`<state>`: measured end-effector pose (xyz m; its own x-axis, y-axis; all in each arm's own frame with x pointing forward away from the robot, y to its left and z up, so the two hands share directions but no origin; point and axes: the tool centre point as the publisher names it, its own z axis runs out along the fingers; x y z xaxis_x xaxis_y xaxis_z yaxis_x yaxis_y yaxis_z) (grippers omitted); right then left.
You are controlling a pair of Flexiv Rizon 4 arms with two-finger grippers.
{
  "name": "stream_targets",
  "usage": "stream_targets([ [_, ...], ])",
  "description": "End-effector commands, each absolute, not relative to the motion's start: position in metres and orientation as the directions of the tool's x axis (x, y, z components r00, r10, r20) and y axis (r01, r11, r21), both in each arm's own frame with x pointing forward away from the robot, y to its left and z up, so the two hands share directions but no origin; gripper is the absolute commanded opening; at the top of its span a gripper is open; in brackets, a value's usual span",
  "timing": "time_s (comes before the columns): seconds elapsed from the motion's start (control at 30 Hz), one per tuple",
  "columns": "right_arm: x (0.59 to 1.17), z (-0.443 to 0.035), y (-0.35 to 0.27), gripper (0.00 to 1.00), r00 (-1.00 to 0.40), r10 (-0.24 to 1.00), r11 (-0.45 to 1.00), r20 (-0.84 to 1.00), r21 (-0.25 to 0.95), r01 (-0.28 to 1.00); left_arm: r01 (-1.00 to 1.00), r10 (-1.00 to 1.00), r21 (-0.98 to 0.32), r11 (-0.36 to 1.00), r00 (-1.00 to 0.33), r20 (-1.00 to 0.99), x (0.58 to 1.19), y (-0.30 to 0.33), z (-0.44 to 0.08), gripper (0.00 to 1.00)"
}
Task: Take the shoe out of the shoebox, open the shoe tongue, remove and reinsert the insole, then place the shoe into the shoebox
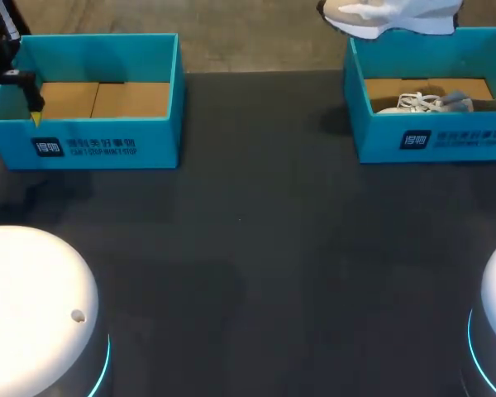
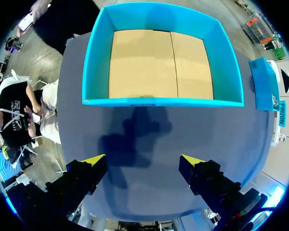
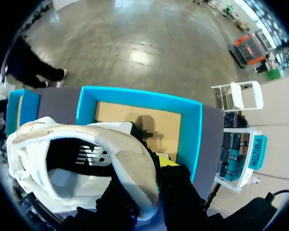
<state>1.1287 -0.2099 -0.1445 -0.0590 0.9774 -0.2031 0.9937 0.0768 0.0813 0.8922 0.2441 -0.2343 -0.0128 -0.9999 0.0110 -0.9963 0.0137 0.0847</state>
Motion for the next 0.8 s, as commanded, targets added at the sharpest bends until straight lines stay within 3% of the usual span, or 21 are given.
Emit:
stream_targets([
  [0.03, 1.112, -0.141, -0.217, 0.00, -0.032, 0.977, 0.057, -0.211, 0.113, 0.992, -0.996, -1.000, 0.084, 0.013, -0.013, 0.008, 0.891, 0.244, -0.234, 1.00],
  [0.8, 1.115, -0.183, -0.244, 0.00, 0.090, 0.969, -0.073, -0.230, 0.084, 0.994, -0.996, -1.000, 0.084, 0.013, -0.013, 0.008, 0.891, 0.244, -0.234, 1.00],
])
